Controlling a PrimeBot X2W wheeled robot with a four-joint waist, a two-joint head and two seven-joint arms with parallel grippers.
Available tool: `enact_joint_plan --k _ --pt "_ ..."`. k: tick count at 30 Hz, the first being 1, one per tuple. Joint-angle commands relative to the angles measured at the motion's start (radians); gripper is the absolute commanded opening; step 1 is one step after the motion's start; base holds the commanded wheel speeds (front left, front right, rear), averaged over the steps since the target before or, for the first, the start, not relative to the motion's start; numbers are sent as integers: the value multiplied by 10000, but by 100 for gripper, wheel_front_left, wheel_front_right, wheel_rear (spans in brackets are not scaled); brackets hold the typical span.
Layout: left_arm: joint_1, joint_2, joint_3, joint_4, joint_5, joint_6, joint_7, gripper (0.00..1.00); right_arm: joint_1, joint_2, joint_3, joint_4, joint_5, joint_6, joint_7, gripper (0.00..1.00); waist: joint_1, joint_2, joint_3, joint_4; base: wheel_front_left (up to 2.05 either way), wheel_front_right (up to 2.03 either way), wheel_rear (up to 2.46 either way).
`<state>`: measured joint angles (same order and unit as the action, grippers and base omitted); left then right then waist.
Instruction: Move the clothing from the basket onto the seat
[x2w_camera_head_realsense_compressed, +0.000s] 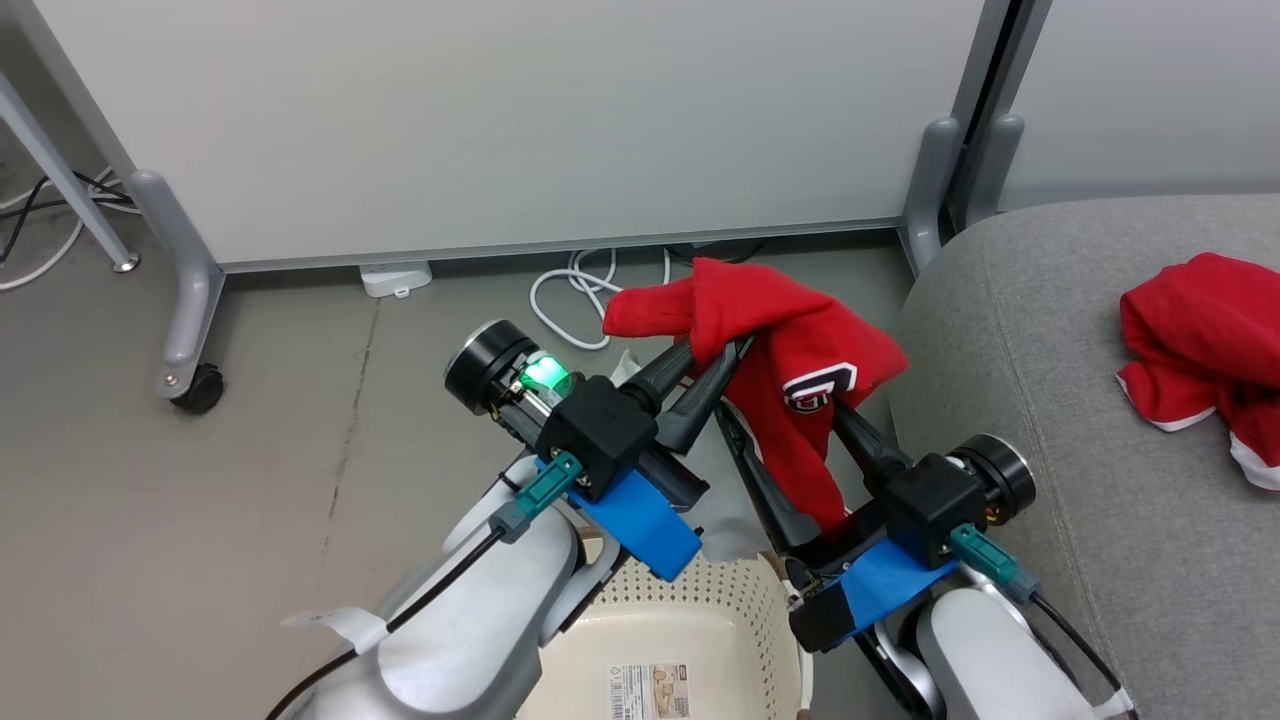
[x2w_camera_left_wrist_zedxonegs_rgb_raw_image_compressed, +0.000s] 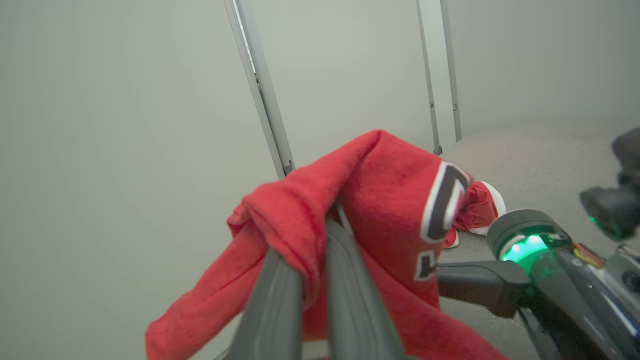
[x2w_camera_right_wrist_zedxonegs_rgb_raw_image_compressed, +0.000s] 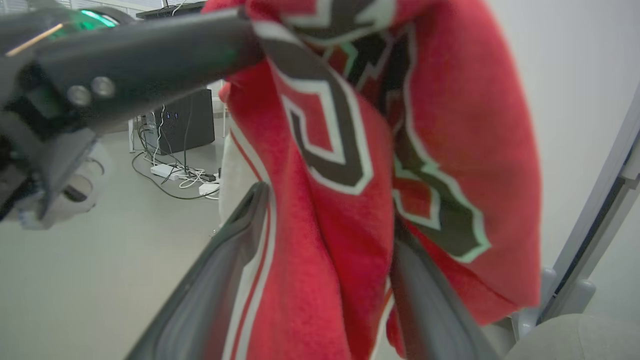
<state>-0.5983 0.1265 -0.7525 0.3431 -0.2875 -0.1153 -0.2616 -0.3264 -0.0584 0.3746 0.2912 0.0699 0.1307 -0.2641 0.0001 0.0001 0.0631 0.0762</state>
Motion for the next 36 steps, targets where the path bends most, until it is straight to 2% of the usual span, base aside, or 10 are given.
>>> enact_joint_plan --k 1,2,3,20,21,22,23,36 --pt "-165 -33 0 -36 47 -50 -49 0 -218 49 18 203 98 1 -3 48 -1 -1 35 54 0 0 0" --pt "-171 -51 -12 -37 53 -55 -49 0 -276 58 42 256 111 1 -3 8 -1 -1 44 69 0 0 0" --pt "-169 -67 -23 -26 53 -63 -49 0 -301 67 62 312 174 1 -3 0 -1 -1 46 79 0 0 0" --pt "-67 -86 -37 211 67 -107 -48 0 -251 86 72 241 452 1 -3 0 -1 -1 53 38 0 0 0" --pt "-62 -90 -14 236 55 -107 -48 19 -244 86 67 224 469 1 -3 0 -1 -1 58 37 0 0 0" --pt "-50 -79 -14 303 56 -108 -46 72 -234 86 52 211 485 1 -3 0 -1 -1 63 37 0 0 0" --pt "-55 -81 -11 317 65 -110 -45 100 -229 86 31 194 489 1 -3 0 -1 -1 70 38 0 0 0" --pt "-56 -25 5 478 165 -129 -39 100 -210 84 -311 51 384 1 -3 0 -1 -1 161 -2 0 0 0"
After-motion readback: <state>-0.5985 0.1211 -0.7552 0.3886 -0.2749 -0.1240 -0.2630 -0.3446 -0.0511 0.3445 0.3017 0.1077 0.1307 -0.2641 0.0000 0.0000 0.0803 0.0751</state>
